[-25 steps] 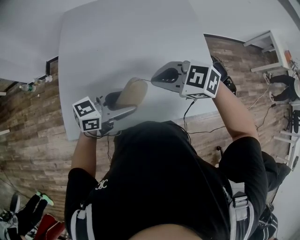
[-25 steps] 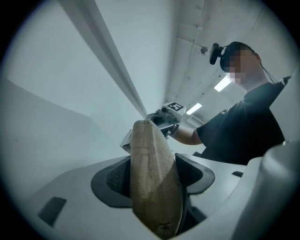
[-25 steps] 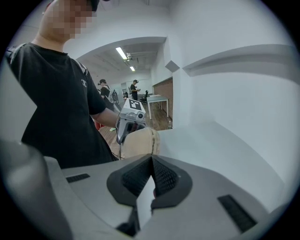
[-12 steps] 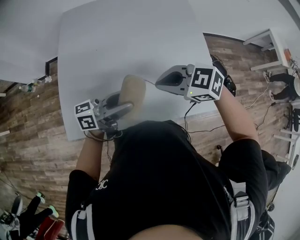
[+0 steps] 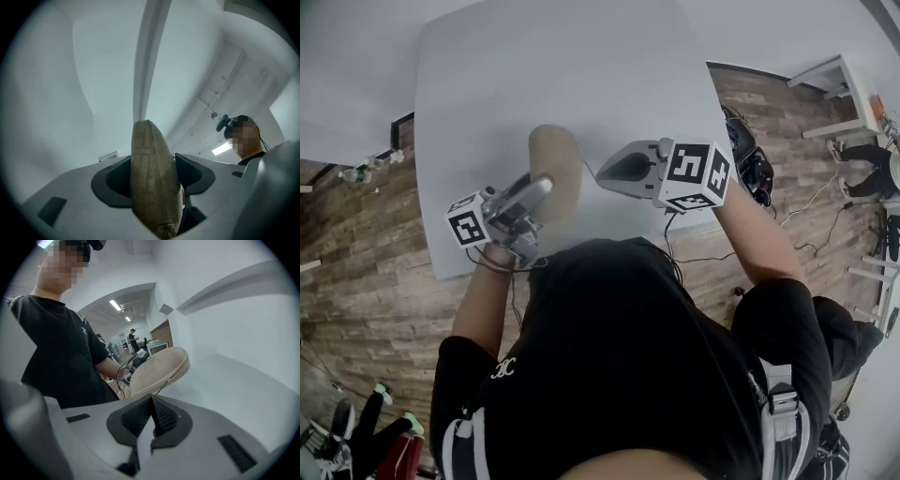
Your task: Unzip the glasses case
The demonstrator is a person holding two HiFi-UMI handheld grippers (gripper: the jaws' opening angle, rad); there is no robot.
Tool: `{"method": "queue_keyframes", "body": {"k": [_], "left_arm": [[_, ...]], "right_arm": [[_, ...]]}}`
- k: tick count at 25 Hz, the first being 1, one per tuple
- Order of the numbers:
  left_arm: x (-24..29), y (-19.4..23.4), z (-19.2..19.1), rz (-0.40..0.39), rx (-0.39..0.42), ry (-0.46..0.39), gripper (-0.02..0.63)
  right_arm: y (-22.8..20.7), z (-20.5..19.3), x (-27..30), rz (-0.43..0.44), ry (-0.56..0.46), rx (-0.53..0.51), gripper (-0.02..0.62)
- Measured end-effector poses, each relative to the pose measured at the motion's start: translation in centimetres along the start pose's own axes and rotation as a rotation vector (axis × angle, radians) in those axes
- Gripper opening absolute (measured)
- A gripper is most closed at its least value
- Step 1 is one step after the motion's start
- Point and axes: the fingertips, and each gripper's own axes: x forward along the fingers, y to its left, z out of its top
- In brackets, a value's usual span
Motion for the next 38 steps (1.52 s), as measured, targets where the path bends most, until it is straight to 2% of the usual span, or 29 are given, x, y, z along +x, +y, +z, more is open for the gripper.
{"method": "queue_keyframes", "body": {"k": [2,4,7,9,11,13,16,19,20,21,22,28,34,38], "left_arm": [[0.2,0.2,0.5,0.003,-0.016,-0.021,0.282],[0.4,0.3,1.5,-0.004,-0.061,-0.082,0.282],[-0.7,1.1,5.7,-0.005,-0.116,-0.276,0.282],[-1.7,1.4,8.6,0.001,-0.106,-0.361,0.282],[-1.8,1.0,9.6,-0.001,-0.075,-0.349,0.282],[-1.1,0.2,9.3,-0.012,-0.045,-0.3,0.282],[-0.1,-0.6,8.5,-0.044,-0.036,-0.265,0.282],[0.7,-1.2,7.6,-0.09,-0.059,-0.236,0.282],[1.0,-1.4,7.2,-0.105,-0.065,-0.219,0.282],[1.4,-1.7,6.8,-0.118,-0.069,-0.201,0.282],[1.7,-2.0,6.4,-0.129,-0.072,-0.183,0.282],[1.8,-3.9,5.4,-0.216,-0.12,-0.149,0.282],[1.1,-4.8,5.6,-0.309,-0.207,-0.169,0.282],[0.7,-5.8,5.5,-0.41,-0.269,-0.188,0.282]], "right_arm": [[0.1,0.3,0.2,0.0,-0.015,0.014,0.012],[0.6,0.4,0.4,0.012,-0.012,0.013,0.012],[3.2,-1.7,2.2,0.069,0.095,-0.058,0.012],[4.7,-3.1,3.8,0.076,0.139,-0.097,0.012],[3.8,-2.6,4.3,0.006,0.072,-0.061,0.012],[1.2,-0.7,3.0,-0.092,-0.077,0.042,0.012],[-1.6,3.1,0.1,-0.144,-0.273,0.152,0.014],[-3.1,5.3,-1.4,-0.194,-0.329,0.113,0.026],[-3.4,5.6,-1.5,-0.205,-0.322,0.088,0.056],[-3.6,5.7,-1.5,-0.204,-0.309,0.065,0.114],[-3.6,5.9,-1.4,-0.197,-0.295,0.045,0.153],[-2.4,7.2,-0.9,-0.137,-0.319,-0.029,0.152],[-0.3,8.3,-0.2,0.015,-0.343,-0.04,0.061],[1.0,9.2,-0.3,0.12,-0.387,-0.019,0.057]]}}
